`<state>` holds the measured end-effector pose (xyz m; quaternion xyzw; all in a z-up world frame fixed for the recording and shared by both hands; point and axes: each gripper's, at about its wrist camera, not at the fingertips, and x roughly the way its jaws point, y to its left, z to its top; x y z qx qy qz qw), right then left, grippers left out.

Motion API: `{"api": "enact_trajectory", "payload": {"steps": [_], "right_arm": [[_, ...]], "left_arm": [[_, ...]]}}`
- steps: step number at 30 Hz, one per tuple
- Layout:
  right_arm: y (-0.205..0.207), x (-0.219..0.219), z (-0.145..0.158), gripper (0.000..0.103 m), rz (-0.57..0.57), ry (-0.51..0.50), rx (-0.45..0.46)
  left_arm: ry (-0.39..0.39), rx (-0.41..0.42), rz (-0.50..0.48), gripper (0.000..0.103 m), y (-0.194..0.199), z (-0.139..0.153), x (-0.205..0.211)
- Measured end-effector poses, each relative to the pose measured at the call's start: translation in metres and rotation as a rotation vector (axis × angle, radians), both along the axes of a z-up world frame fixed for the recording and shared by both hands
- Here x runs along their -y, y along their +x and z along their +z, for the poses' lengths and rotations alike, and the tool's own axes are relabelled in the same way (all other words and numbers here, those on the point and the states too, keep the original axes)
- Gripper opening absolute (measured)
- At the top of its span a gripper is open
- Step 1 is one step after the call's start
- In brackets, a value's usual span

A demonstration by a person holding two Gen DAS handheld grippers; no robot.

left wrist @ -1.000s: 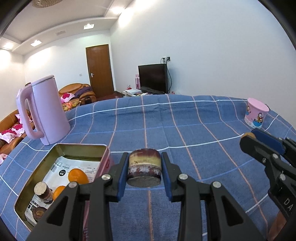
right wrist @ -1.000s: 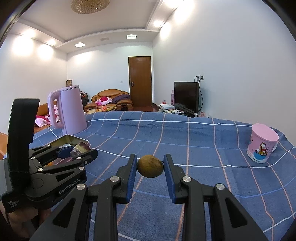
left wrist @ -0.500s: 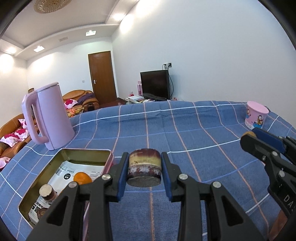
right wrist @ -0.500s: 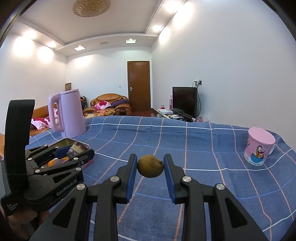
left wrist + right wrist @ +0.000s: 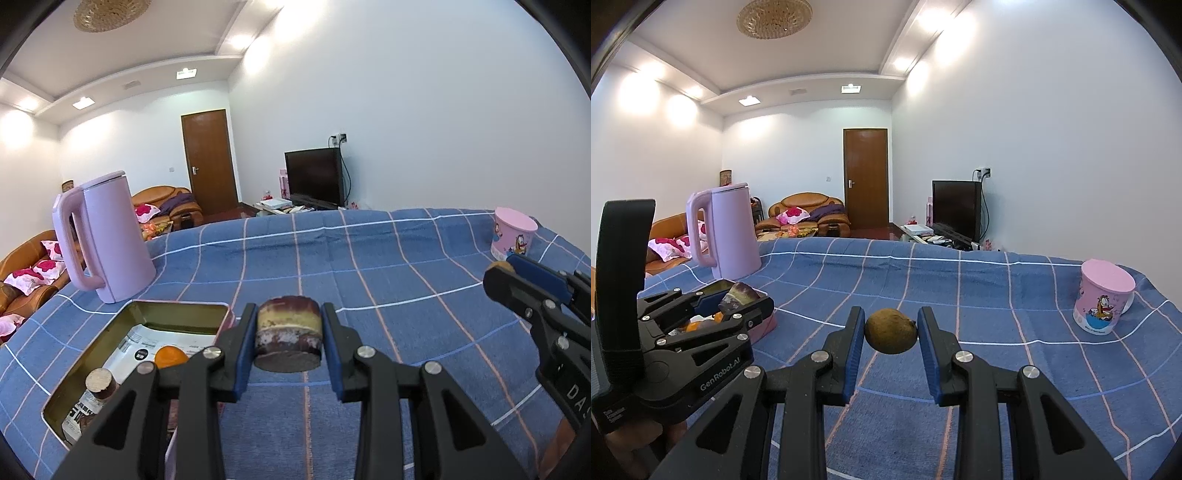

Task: Organize fruits
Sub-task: 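Lift the canister in the left gripper while the right holds the olive-brown fruit up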

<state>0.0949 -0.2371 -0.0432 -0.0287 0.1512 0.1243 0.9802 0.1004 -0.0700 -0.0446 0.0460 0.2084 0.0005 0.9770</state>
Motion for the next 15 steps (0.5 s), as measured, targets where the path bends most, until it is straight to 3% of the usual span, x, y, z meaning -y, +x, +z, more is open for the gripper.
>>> {"api": "enact_trajectory", "payload": {"steps": [15], "right_arm": [[-0.0061,0.0008,0.0016,0.031,-0.008,-0.004,0.028]], "left_arm": [[0.017,0.056,0.027,0.035,-0.0102,0.0035,0.0006]]}}
